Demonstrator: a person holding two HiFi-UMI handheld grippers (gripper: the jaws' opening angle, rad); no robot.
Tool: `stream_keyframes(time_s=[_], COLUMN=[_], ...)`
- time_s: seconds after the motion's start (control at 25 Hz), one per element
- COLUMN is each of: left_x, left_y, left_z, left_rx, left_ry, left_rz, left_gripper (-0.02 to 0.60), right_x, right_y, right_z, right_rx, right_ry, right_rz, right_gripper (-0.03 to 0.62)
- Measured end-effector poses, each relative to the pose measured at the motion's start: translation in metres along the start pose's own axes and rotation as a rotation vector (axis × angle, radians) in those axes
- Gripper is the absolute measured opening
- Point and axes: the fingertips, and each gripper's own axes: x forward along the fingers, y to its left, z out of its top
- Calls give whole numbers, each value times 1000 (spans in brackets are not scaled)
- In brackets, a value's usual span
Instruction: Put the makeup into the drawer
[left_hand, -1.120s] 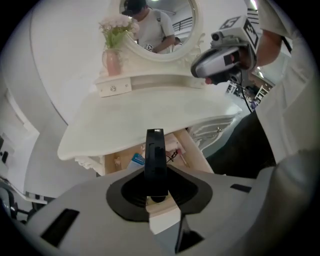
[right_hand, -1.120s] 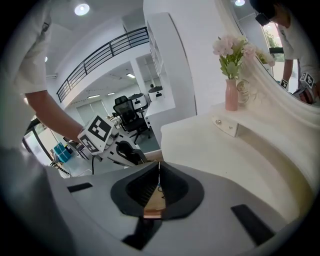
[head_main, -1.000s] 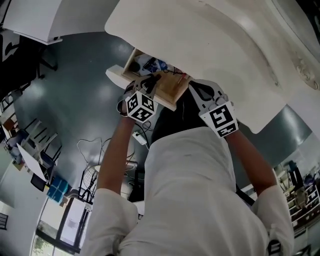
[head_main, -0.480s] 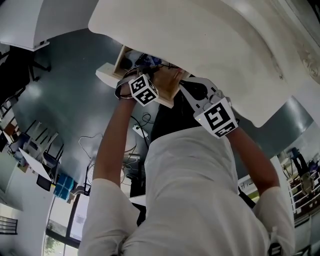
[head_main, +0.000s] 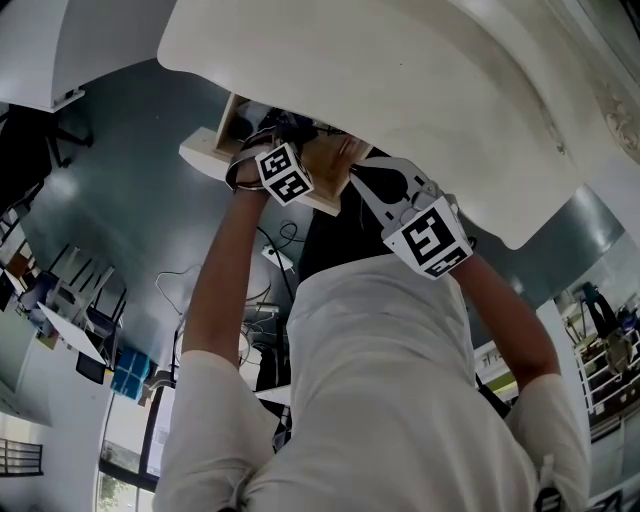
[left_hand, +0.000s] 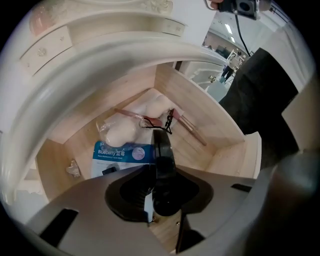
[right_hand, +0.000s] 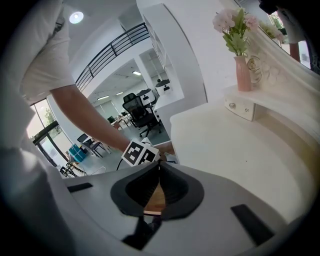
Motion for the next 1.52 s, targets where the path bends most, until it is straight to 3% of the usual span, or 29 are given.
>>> stream_keyframes(time_s=[0.24,0.84,1.08,1.52], left_x=[-4,-50,-96,-204], left_y=[8,36,33,23], left_z=[-1,-13,0,20], left_rx=[-51,-194,-354,-625], left_ry=[17,1,-119,-420], left_rz=[3,97,153,289], left_gripper=[196,202,188,82], right_x=[1,-10,-25,-45], right_y=[-3,-7,-9,-14], right_z=[1,19,27,60], right_rx=[-6,-71,-107,-160], right_ry=[-3,-15,-21,-75], right_rz=[6,14,0,-84], right_gripper=[29,29,29,29])
